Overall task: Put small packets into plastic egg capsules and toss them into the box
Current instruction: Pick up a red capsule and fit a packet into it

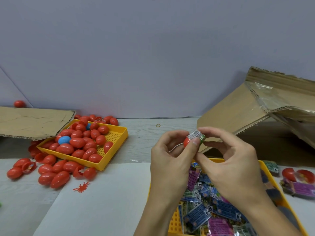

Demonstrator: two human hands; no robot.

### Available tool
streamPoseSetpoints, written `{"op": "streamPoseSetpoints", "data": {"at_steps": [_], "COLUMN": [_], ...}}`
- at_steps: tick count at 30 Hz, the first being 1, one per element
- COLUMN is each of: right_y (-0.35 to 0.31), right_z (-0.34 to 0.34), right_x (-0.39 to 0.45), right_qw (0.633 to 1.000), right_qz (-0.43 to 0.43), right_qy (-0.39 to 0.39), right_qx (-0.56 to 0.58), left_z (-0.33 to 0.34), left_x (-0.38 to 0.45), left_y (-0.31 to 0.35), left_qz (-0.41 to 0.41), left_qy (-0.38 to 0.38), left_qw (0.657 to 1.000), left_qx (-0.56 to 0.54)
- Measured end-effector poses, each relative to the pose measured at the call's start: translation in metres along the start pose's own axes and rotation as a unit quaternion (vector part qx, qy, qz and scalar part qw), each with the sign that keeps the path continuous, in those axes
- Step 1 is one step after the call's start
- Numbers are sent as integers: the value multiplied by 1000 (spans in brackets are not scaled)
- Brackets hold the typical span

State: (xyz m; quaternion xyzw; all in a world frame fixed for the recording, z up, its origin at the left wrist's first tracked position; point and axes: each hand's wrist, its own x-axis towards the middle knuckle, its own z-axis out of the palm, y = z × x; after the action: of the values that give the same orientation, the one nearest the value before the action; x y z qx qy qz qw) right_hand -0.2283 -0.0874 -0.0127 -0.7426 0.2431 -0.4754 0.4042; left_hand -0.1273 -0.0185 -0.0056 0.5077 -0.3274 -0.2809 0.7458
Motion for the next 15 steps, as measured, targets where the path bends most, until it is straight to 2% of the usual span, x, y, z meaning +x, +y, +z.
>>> {"op": "streamPoseSetpoints", "data": {"at_steps": [5,8,15], "right_y": [1,0,2], "right_z": [-4,-8,-10], "right_x": [0,3,9], "right_qw": [995,989,983], "right_qz": [30,50,104], "right_qy": [-47,-34,-12], "right_qx": [82,136,149], "left_z": [-2,-4,-5], "left_x": [-1,-1,1], "left_y": [3,3,4], "left_qz": [16,20,16], "left_qy": [-9,-2,-24], "left_qw": [999,997,995], "left_qx": [40,76,95]}}
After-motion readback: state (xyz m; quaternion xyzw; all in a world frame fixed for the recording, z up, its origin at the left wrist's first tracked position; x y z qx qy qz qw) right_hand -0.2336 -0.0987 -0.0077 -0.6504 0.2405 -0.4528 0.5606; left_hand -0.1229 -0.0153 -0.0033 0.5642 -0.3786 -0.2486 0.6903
